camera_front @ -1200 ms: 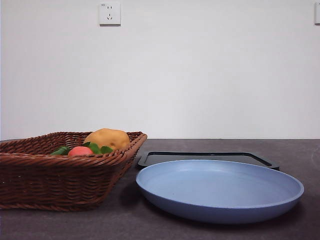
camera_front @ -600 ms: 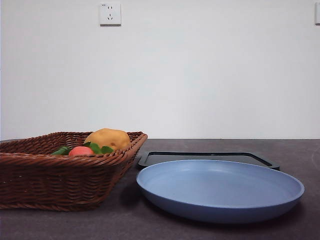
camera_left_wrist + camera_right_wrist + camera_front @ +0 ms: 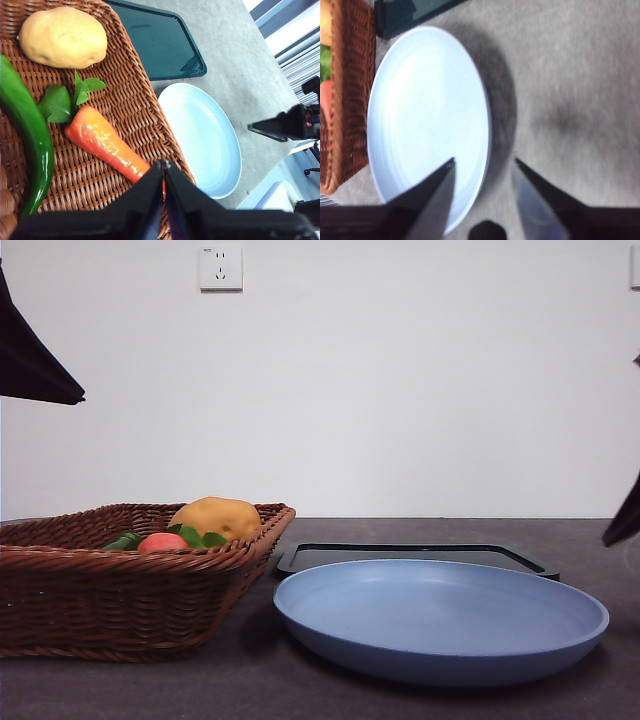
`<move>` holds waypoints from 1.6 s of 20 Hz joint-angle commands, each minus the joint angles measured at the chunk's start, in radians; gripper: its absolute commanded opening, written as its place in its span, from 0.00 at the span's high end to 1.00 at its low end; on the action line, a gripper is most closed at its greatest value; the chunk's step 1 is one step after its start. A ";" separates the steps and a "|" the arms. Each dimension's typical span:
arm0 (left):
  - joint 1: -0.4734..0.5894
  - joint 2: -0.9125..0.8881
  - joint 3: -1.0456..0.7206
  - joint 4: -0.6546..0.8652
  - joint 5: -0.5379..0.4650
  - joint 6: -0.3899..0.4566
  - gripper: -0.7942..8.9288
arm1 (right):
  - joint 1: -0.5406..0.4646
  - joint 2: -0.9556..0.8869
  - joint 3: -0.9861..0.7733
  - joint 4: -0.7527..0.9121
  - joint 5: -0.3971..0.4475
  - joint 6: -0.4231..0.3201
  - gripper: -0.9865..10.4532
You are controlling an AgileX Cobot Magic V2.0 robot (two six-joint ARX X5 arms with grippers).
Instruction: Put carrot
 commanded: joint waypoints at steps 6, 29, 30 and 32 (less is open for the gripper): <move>-0.006 0.004 0.011 0.002 0.000 0.015 0.66 | 0.082 0.192 0.013 0.182 0.048 0.019 0.71; -0.296 0.259 0.185 -0.163 -0.417 -0.080 0.59 | 0.121 -0.040 0.014 0.021 0.257 0.048 0.91; -0.308 0.318 0.224 -0.191 -0.433 -0.080 0.60 | 0.121 -0.056 0.014 0.019 0.257 0.048 0.91; -0.319 0.422 0.287 -0.208 -0.447 -0.082 0.60 | 0.121 -0.077 0.014 0.019 0.257 0.048 0.91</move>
